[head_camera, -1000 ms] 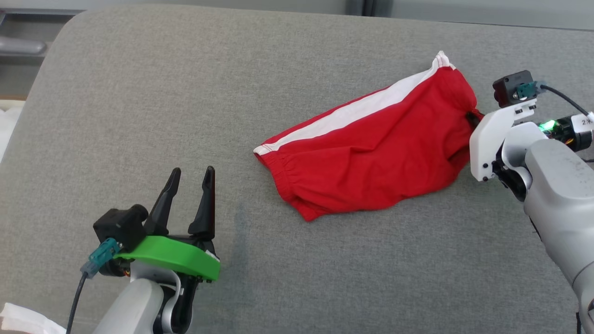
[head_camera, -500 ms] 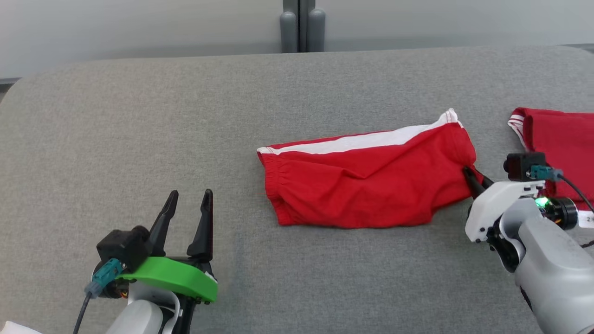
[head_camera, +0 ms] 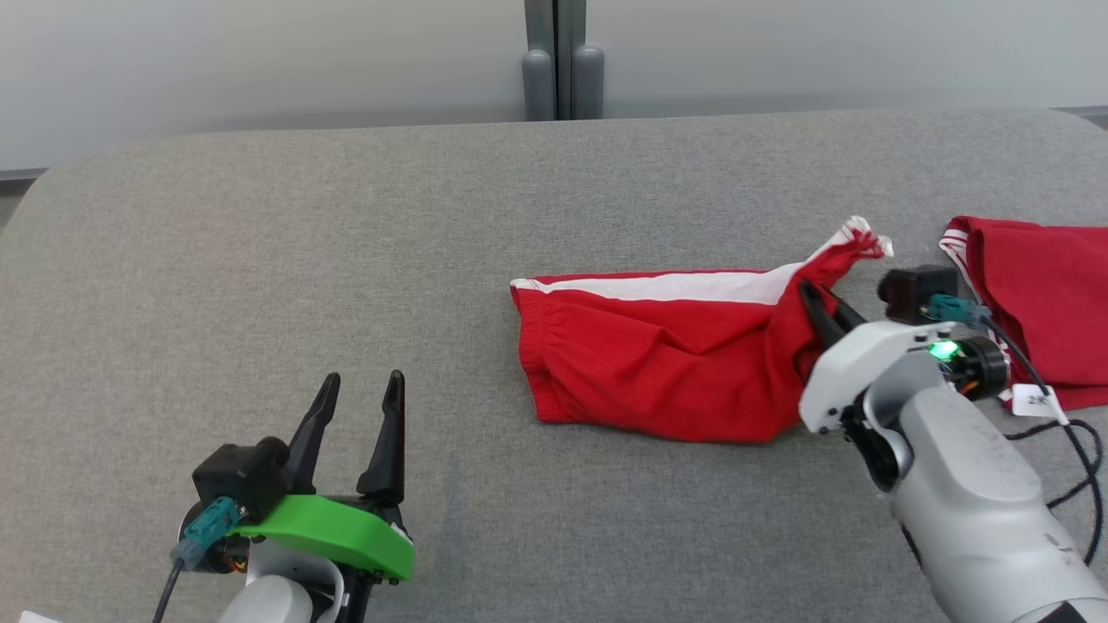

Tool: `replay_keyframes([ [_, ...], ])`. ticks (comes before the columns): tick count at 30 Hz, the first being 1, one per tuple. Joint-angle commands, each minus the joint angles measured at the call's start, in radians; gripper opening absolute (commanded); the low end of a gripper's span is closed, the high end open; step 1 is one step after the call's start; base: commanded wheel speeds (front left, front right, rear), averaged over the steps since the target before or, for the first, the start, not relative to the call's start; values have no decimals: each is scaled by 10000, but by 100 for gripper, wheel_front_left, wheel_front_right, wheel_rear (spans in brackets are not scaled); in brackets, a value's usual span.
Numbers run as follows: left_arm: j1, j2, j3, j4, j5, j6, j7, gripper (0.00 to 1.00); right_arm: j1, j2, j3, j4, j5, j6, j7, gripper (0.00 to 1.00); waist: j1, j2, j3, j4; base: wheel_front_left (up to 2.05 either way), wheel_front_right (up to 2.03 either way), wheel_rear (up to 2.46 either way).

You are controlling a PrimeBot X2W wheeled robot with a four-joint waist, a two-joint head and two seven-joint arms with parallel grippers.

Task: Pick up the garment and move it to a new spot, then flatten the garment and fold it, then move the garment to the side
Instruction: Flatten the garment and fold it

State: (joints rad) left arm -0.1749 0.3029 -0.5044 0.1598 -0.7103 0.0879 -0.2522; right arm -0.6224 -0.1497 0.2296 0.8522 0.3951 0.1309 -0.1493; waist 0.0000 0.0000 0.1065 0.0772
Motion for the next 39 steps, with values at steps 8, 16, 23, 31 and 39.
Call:
replay_keyframes([
  [8, -130, -186, -6, 142, 77, -137, -59, 100, -396, 892, 1424, -1564, -7, -9, 1149, 0, 0, 0, 67, 497, 0, 0, 0],
  [16, -246, -298, 5, 299, 130, -278, -96, 100, -532, 967, 2693, -1997, 1075, -7, 1622, 0, 0, 0, 174, 868, 0, 0, 0],
  [23, -278, -418, 49, 426, 171, -336, -122, 100, -834, 968, 3538, -1500, 1613, -7, 1823, 0, 0, 0, 206, 975, 0, 0, 0],
  [31, -321, -555, 5, 554, 229, -436, -126, 100, -1013, 971, 4364, -1344, 2388, -7, 1506, 100, 0, 0, 158, 940, 0, 0, 0],
  [39, -244, -729, -63, 595, 380, -518, -129, 100, -1337, 969, 4142, -1012, 2019, -7, 465, 100, 0, 0, 31, 765, 0, 0, 0],
])
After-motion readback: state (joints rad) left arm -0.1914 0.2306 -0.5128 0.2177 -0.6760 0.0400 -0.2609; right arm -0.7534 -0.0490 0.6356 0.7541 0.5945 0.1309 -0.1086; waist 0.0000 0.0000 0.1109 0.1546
